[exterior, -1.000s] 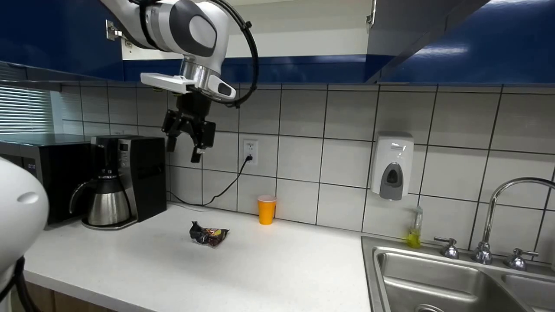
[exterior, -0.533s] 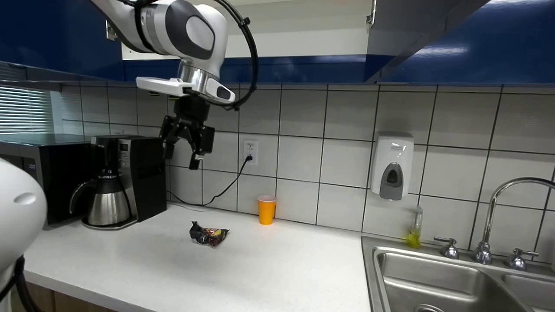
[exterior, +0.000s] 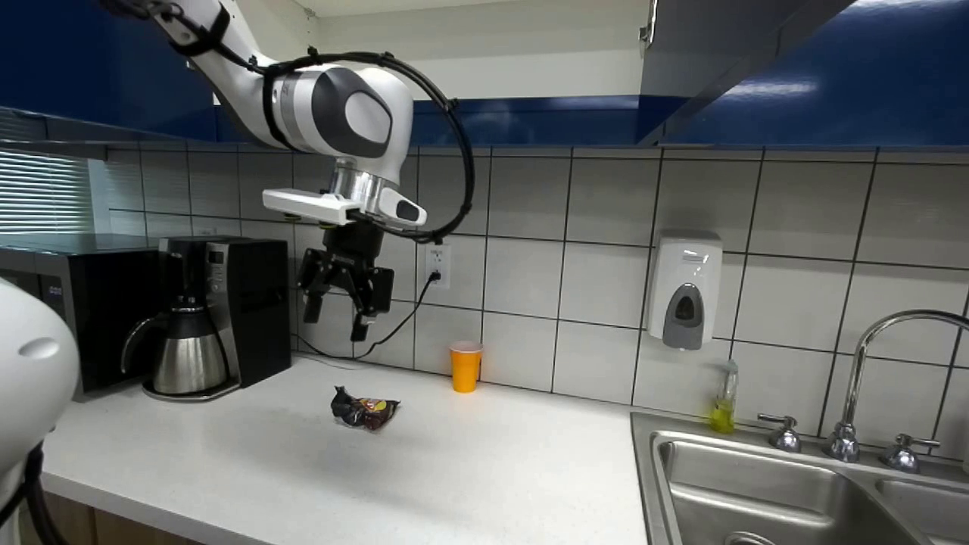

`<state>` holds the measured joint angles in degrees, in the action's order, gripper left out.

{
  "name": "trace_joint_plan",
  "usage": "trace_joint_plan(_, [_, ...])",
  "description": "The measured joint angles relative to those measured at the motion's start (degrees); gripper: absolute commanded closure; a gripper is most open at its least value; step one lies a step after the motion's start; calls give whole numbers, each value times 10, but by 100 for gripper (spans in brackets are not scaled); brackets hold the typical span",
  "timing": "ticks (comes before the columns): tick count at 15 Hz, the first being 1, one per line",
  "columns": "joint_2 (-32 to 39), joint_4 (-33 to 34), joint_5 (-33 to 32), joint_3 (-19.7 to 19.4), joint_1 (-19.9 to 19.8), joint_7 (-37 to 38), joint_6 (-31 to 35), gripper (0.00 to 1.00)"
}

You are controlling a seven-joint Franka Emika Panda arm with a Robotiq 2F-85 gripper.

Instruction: Put the black packet inside the cabinet

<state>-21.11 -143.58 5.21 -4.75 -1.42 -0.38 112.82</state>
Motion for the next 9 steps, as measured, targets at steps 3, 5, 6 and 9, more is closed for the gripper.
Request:
trace_joint_plan(3, [37, -5, 0, -2, 0, -17, 50, 0])
trace_joint_plan(5, [64, -5, 0, -5, 0, -31, 88, 0])
trace_joint_plan(6, [79, -5, 0, -5, 0, -39, 108, 0])
trace_joint_plan(9, [130, 0, 1, -5, 1, -65, 162, 0])
